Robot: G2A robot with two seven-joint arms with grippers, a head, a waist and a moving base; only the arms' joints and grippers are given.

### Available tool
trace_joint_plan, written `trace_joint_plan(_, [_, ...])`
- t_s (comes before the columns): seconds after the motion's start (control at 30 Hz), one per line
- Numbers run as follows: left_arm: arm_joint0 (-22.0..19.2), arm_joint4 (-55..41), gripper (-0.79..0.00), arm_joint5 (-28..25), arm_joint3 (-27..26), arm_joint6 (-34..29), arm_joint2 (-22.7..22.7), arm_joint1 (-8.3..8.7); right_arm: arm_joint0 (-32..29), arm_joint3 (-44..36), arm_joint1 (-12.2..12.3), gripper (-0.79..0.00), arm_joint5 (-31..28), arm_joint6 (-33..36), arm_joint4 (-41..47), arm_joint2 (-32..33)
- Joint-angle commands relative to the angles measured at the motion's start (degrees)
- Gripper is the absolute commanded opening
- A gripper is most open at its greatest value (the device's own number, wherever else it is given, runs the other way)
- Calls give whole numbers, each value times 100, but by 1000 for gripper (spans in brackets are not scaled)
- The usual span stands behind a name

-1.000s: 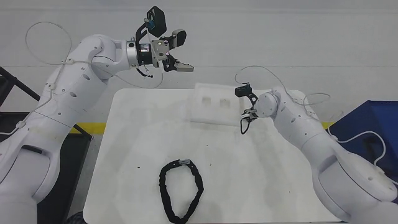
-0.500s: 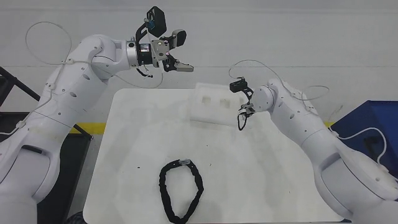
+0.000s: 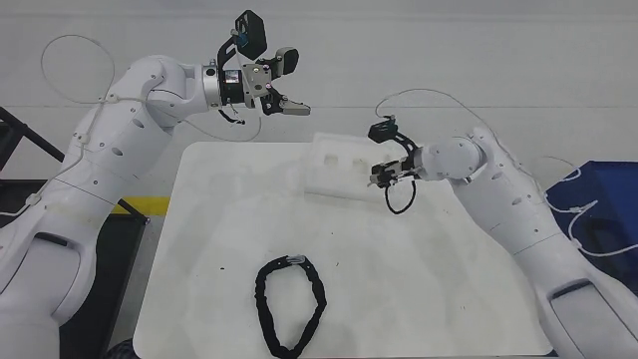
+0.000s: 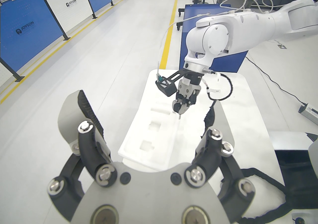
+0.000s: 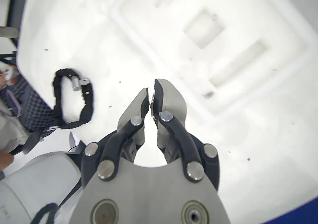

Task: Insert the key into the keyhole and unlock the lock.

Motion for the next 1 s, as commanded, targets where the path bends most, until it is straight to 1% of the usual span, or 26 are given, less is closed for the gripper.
trace_joint_plan(0.0, [0,0,0,0,0,0,0,0,-284,-152,131,-785,-311,170,539,399])
trace_joint_plan(0.13, [0,0,0,0,0,0,0,0,-690,-359,307,-785,-711,443,1399,934])
trace_joint_plan(0.27, [0,0,0,0,0,0,0,0,-942,-487,449,-785,-834,595,1942,1381])
trace_joint_plan(0.33, [0,0,0,0,0,0,0,0,-1077,-533,494,-785,-948,636,2407,1572])
trace_joint_plan(0.4, [0,0,0,0,0,0,0,0,-1219,-431,527,-785,-1066,655,2995,1769])
trace_joint_plan(0.47, [0,0,0,0,0,0,0,0,-1314,-299,563,-785,-1148,624,3383,1954])
trace_joint_plan(0.63, [0,0,0,0,0,0,0,0,-1589,-222,657,-785,-1275,551,3988,2336])
trace_joint_plan(0.73, [0,0,0,0,0,0,0,0,-1663,-237,715,-785,-1258,567,4133,2485])
trace_joint_plan(0.97, [0,0,0,0,0,0,0,0,-1711,-298,770,-785,-1325,501,4074,2594])
